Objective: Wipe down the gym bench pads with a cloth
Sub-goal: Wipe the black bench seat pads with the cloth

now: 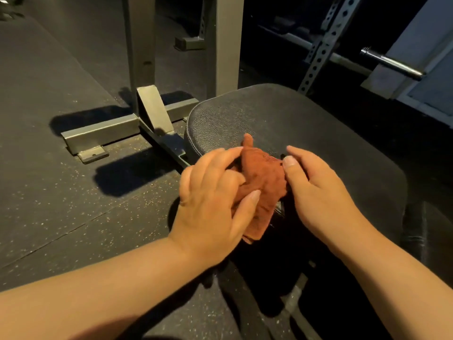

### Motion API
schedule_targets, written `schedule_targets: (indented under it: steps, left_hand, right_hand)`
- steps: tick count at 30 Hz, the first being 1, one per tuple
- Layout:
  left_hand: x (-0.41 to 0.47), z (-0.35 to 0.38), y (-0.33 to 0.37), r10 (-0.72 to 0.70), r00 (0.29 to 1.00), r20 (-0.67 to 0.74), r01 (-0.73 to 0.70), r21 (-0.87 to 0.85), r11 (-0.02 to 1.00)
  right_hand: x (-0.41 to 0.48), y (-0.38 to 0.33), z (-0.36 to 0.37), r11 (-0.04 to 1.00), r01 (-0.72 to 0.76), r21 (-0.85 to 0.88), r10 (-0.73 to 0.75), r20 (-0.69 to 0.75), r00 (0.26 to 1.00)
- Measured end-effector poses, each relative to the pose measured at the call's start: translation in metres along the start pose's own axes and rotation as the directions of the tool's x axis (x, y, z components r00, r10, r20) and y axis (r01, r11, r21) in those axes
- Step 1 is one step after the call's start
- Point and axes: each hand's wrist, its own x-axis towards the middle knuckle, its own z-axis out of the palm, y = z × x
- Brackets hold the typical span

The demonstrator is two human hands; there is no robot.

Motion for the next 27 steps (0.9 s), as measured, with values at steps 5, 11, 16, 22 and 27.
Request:
schedule_targets:
  steps: [5, 11, 16, 22, 27]
  left_hand:
    - [0.025, 0.002, -0.014, -0.037, 0.983, -0.182, 0.013, -0.129, 0.992]
    - [0.029, 0.024, 0.004, 0.217, 0.970, -0.110, -0.227, -0.085, 0.970]
    - [0.023, 0.022, -0.028, 0.361, 0.924, -0.127, -0.363, 0.008, 0.932]
    - [0.041, 0.015, -0.046, -0.316, 0.865, -0.391, 0.191, -0.325, 0.926]
    - [0.018, 0.037, 0.000, -0.543, 0.745, -0.387, 0.383, -0.418, 0.824]
  right_hand:
    - [0.004, 0.002, 0.006, 0.998, 0.025, -0.056, -0.026, -0.015, 1.000]
    - [0.004, 0.000, 0.009, 0.998, 0.004, 0.061, 0.001, -0.090, 0.996]
    - [-0.002, 0.003, 0.009, 0.999, -0.011, 0.051, 0.012, -0.031, 0.999]
    - [-0.006, -0.003, 0.011, 0.998, -0.014, -0.054, 0.014, 0.000, 1.000]
    - [-0.006, -0.001, 0.016, 0.993, -0.011, -0.121, 0.007, -0.027, 1.000]
